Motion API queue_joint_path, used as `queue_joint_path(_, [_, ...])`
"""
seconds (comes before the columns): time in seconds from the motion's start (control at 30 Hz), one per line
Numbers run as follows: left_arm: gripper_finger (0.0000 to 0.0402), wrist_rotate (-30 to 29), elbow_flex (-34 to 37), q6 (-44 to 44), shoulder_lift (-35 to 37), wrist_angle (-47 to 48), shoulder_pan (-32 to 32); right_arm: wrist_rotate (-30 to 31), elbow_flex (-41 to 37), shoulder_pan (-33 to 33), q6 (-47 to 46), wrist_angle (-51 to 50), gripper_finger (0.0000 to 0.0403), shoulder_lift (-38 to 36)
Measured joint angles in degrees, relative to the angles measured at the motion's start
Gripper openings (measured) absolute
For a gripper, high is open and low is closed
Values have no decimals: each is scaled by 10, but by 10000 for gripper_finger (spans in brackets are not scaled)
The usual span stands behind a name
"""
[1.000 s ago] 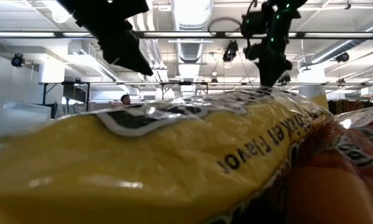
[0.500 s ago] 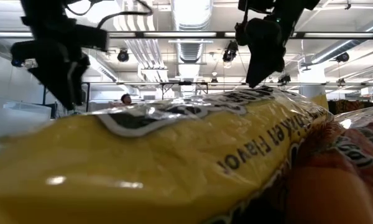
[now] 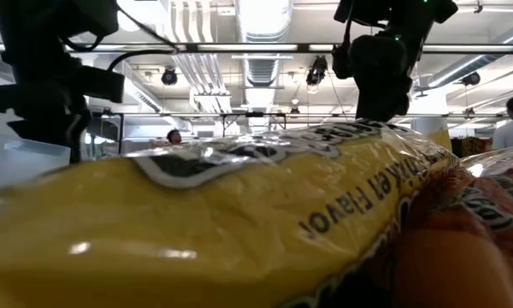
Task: Sort Maruchan noodles
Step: Put the center yellow noodle pack into the transparent bin
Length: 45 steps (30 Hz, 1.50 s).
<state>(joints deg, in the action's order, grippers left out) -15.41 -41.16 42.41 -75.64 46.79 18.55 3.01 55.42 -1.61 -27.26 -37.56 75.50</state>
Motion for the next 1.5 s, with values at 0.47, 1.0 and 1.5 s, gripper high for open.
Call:
queue_joint_path(0.47, [242, -120, 35, -140, -1, -292, -27, -5, 0, 3, -16, 85, 150, 9])
queue_joint_path(1.0, [242, 161, 53, -112, -20, -633, 13, -31, -19, 72, -187, 74, 150, 20])
queue_joint_path(1.5, [242, 352, 11, -178, -95, -681, -5, -30, -23, 96, -162, 74, 150, 93])
